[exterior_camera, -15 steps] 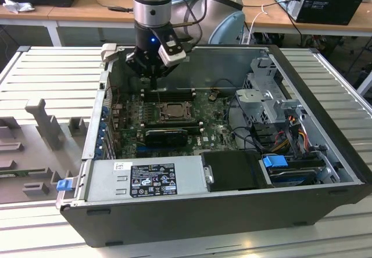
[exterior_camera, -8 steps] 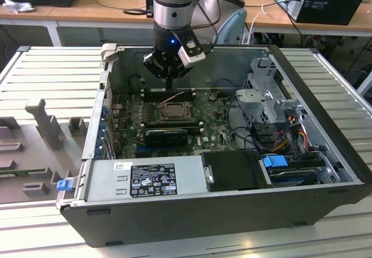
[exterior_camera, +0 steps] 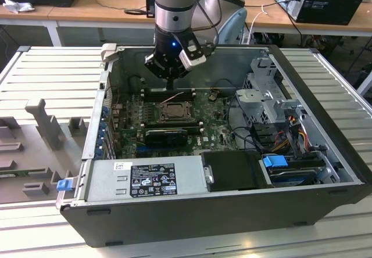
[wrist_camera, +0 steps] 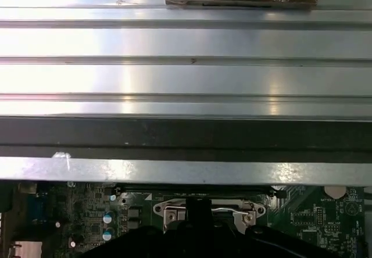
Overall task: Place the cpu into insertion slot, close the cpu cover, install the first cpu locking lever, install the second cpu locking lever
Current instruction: 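Install the first cpu locking lever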
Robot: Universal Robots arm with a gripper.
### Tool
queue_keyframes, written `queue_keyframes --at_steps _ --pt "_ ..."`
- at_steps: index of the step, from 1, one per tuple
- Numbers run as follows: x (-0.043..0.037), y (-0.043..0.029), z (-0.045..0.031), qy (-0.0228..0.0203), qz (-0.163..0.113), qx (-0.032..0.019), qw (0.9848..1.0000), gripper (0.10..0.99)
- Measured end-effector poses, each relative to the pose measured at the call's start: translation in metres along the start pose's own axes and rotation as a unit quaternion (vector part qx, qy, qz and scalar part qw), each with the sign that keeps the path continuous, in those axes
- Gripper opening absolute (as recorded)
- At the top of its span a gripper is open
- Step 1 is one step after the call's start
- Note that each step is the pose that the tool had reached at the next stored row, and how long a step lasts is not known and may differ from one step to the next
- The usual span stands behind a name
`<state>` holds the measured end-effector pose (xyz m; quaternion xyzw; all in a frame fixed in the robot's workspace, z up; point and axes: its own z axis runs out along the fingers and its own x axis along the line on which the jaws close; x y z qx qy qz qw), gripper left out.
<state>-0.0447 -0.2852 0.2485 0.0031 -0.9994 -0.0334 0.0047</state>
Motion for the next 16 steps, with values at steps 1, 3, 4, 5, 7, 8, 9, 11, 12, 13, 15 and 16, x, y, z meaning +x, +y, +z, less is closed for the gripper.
queue_keyframes --at_steps 1,3,4,5,7,8,9,11,12,13,15,16 --pt "-0.0004 -0.0001 0.0008 -0.0008 0.000 0.0000 1.0000 0.106" --pt "-0.0021 -0.0002 0.0032 -0.0022 0.000 0.0000 1.0000 0.106" --pt "-0.0038 0.0001 0.0051 -0.0023 0.000 0.0000 1.0000 0.106" --pt "-0.0051 0.0004 0.0065 -0.0023 0.000 0.0000 1.0000 0.106" --pt "-0.0085 0.0010 0.0111 -0.0023 0.000 0.0001 1.0000 0.106" --pt "-0.0101 0.0013 0.0131 -0.0023 0.000 0.0001 1.0000 0.106" --pt "-0.0124 0.0019 0.0153 -0.0022 0.000 0.0001 1.0000 0.106" --pt "-0.0138 0.0031 0.0161 -0.0023 0.000 0.0001 1.0000 0.106" --pt "-0.0140 0.0035 0.0162 -0.0023 0.000 0.0001 1.0000 0.106" --pt "-0.0144 0.0045 0.0167 -0.0023 -0.001 0.0000 1.0000 0.106" --pt "-0.0153 0.0054 0.0178 -0.0022 -0.002 0.0001 1.0000 0.106" --pt "-0.0159 0.0063 0.0187 -0.0021 -0.003 0.0001 1.0000 0.106"
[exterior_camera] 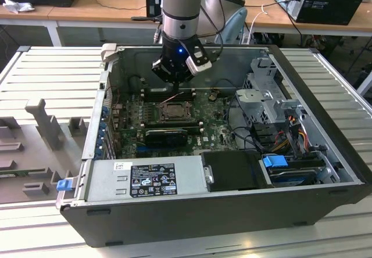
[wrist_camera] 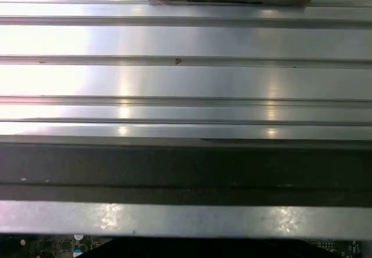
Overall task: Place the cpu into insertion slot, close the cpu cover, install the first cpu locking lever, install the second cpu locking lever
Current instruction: 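Install the first cpu locking lever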
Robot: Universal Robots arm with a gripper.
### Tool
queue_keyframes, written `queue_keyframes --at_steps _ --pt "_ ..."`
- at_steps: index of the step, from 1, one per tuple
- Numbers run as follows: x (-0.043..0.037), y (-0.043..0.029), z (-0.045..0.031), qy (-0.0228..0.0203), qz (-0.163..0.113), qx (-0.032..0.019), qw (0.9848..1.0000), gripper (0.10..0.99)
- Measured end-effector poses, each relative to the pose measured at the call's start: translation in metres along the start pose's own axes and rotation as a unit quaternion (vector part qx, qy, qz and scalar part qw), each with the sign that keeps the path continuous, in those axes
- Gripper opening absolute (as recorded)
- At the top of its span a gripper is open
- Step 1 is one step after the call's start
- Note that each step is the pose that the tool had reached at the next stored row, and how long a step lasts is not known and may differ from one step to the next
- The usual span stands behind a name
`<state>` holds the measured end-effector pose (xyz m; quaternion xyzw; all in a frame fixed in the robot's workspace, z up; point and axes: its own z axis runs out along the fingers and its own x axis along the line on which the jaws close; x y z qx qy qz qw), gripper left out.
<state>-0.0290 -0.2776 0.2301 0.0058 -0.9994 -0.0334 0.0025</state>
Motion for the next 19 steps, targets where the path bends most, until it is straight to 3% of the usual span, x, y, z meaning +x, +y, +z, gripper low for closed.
queue_keyframes --at_steps 5,10,19 --pt "-0.0017 0.0009 0.0026 0.0000 -0.003 0.0001 1.0000 0.106" --pt "-0.0016 -0.0027 0.0030 -0.0002 -0.003 -0.0001 1.0000 0.106" --pt "-0.0085 -0.0035 0.0130 -0.0002 -0.003 0.0000 1.0000 0.106"
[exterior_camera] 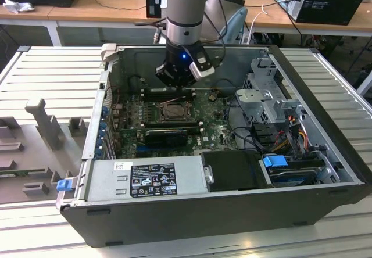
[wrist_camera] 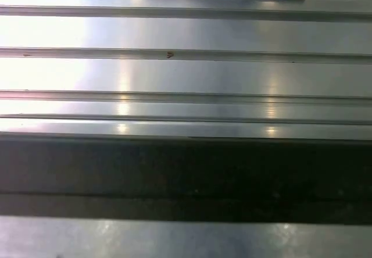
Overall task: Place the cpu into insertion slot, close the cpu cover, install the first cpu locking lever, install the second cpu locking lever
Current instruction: 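Install the first cpu locking lever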
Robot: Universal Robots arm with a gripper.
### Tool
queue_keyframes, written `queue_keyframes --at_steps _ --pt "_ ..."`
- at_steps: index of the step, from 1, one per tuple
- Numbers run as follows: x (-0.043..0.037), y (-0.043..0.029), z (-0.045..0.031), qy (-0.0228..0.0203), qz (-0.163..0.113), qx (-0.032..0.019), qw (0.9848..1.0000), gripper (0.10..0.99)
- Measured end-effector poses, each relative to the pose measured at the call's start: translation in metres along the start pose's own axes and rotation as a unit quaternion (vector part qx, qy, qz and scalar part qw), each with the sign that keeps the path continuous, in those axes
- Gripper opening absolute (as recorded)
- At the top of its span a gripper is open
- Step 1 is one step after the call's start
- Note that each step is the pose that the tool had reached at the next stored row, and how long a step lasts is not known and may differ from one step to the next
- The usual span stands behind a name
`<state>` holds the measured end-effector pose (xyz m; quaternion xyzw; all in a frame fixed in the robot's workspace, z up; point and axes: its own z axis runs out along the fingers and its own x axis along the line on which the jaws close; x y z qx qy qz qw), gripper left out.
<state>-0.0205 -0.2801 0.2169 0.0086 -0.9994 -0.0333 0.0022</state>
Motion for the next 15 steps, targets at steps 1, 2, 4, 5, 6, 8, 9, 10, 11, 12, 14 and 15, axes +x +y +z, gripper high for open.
queue_keyframes --at_steps 1,2,4,5,6,8,9,10,11,12,14,15 --pt "-0.0002 0.0000 0.0009 -0.0002 0.000 0.0000 1.0000 0.106" --pt "-0.0004 -0.0001 0.0019 -0.0005 0.000 0.0000 1.0000 0.106" --pt "-0.0013 -0.0003 0.0040 -0.0011 0.000 0.0000 1.0000 0.106" --pt "-0.0017 -0.0003 0.0044 -0.0013 0.000 0.0000 1.0000 0.106" --pt "-0.0022 -0.0004 0.0053 -0.0016 0.000 0.0000 1.0000 0.106" --pt "-0.0028 -0.0006 0.0071 -0.0024 -0.001 0.0001 1.0000 0.106" --pt "-0.0031 -0.0007 0.0079 -0.0025 -0.002 0.0001 1.0000 0.106" --pt "-0.0031 -0.0008 0.0082 -0.0025 -0.003 0.0001 1.0000 0.106" --pt "-0.0031 -0.0009 0.0084 -0.0024 -0.003 0.0001 1.0000 0.106" --pt "-0.0031 -0.0009 0.0088 -0.0025 -0.003 0.0001 1.0000 0.106" --pt "-0.0032 -0.0009 0.0099 -0.0025 -0.004 0.0005 1.0000 0.106" --pt "-0.0032 -0.0010 0.0102 -0.0024 -0.004 0.0009 1.0000 0.106"
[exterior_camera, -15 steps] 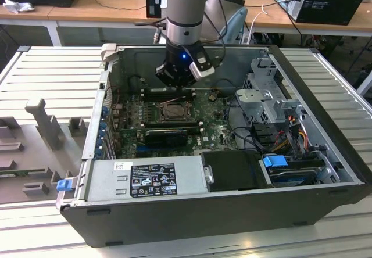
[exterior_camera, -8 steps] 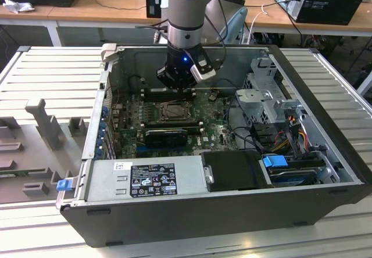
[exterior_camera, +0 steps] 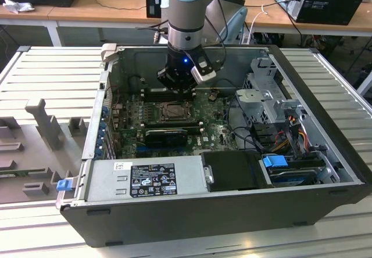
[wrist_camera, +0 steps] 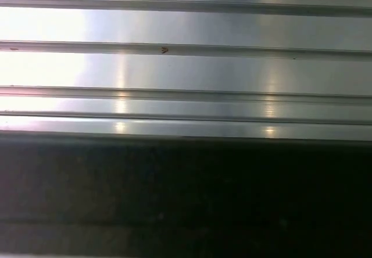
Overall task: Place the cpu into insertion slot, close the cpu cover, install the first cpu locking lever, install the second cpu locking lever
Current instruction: 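Install the first cpu locking lever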
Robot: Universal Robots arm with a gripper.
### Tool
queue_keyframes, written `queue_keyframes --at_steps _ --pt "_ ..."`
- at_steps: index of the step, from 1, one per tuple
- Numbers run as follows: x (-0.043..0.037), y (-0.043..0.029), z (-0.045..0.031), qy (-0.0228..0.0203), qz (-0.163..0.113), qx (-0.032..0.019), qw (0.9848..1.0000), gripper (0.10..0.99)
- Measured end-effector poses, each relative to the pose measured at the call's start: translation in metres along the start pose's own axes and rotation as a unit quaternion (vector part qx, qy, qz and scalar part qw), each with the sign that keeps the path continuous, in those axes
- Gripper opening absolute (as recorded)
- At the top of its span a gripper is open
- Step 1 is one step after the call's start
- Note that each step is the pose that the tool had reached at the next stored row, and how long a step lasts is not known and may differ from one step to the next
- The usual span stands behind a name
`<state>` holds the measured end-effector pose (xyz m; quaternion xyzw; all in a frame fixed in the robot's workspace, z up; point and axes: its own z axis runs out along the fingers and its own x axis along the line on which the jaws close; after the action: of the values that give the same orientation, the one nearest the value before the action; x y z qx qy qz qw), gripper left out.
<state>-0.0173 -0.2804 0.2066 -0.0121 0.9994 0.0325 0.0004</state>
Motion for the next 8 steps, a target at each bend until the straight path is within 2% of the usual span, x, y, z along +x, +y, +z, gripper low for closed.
queue_keyframes --at_steps 8 --pt "-0.0001 -0.0002 0.0025 0.0003 0.000 0.0095 1.0000 0.106"
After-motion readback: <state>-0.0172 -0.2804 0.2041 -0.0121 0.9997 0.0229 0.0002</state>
